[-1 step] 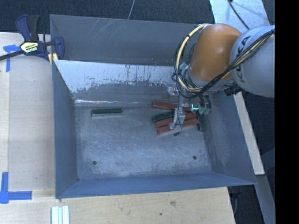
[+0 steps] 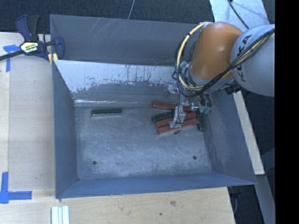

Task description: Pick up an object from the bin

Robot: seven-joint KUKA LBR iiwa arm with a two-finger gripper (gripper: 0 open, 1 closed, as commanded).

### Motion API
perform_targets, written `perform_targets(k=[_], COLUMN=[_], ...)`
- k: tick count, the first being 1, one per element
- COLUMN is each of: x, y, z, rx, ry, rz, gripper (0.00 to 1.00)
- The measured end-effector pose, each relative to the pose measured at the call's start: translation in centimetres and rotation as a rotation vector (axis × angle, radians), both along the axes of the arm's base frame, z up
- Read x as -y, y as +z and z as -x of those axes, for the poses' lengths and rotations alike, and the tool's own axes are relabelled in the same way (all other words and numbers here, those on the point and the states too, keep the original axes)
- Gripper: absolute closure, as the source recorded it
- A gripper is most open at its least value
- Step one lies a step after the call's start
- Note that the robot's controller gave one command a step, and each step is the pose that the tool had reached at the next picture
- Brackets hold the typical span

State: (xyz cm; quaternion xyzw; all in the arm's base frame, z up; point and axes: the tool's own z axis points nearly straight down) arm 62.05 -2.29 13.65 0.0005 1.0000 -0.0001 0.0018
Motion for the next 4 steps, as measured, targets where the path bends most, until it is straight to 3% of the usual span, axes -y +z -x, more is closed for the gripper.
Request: perform_targets(k=[1, 2, 3, 4], x=[1.6, -2.1, -2.1, -5.2], y=[-5.8, -5.7, -5.7, 6.1], z=[1.2, 0.5, 0.5, 0.7], rx=[0.002, 0.013, 0.013, 0.0], ry=[-0.031, -0.104, -0.104, -0.084], rz=[0.0, -0.003, -0.003, -0.001], gripper=[0.0, 1.0, 1.0, 1.0])
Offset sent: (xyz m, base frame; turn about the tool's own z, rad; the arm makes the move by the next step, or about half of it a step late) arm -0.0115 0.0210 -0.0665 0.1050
